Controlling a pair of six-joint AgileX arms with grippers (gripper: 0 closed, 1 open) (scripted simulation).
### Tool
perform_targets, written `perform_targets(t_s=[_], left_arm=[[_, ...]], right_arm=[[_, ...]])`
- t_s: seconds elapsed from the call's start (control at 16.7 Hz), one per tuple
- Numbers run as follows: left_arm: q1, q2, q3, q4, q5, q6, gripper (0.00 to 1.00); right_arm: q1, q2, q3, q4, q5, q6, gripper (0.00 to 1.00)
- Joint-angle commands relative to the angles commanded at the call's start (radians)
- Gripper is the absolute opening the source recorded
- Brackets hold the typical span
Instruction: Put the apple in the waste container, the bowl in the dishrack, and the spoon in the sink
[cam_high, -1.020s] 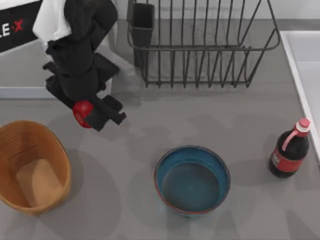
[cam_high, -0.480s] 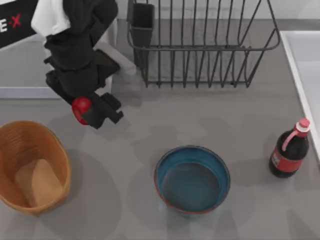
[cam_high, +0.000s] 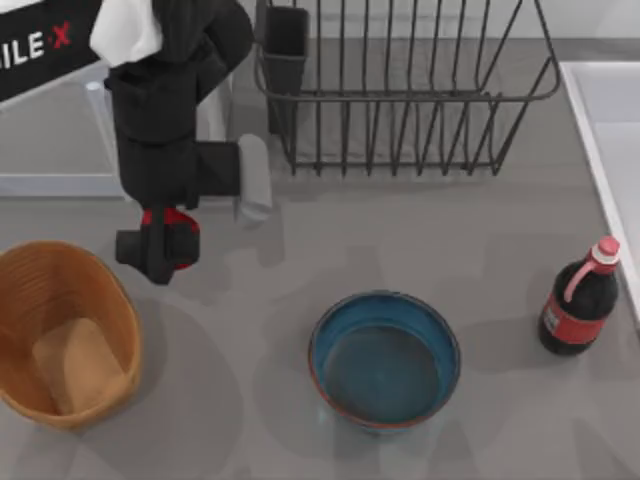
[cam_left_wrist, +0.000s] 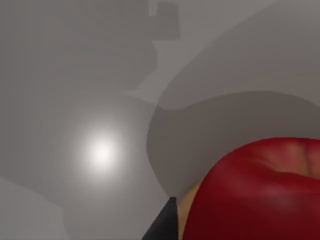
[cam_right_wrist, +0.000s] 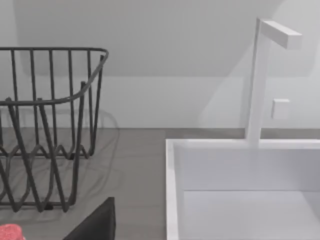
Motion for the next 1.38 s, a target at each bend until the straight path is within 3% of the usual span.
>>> perform_targets(t_s=[0.42, 0.72, 0.96, 1.38], left_arm=[[-0.02, 0.014, 0.047, -0.208, -0.14, 0.87, 0.0], [-0.035, -0.001, 0.059, -0.315, -0.251, 1.317, 0.0], [-0.043, -0.018, 0.054, -0.357, -0.311, 1.491, 0.0], [-0.038, -0.018, 0.05, -0.357, -0.319, 1.515, 0.0]], right_arm=[[0.0, 0.0, 0.0, 0.0, 0.0, 0.0, 1.0], [0.0, 0.0, 0.0, 0.0, 0.0, 0.0, 1.0], [0.0, 0.0, 0.0, 0.0, 0.0, 0.0, 1.0], [0.0, 0.0, 0.0, 0.0, 0.0, 0.0, 1.0]])
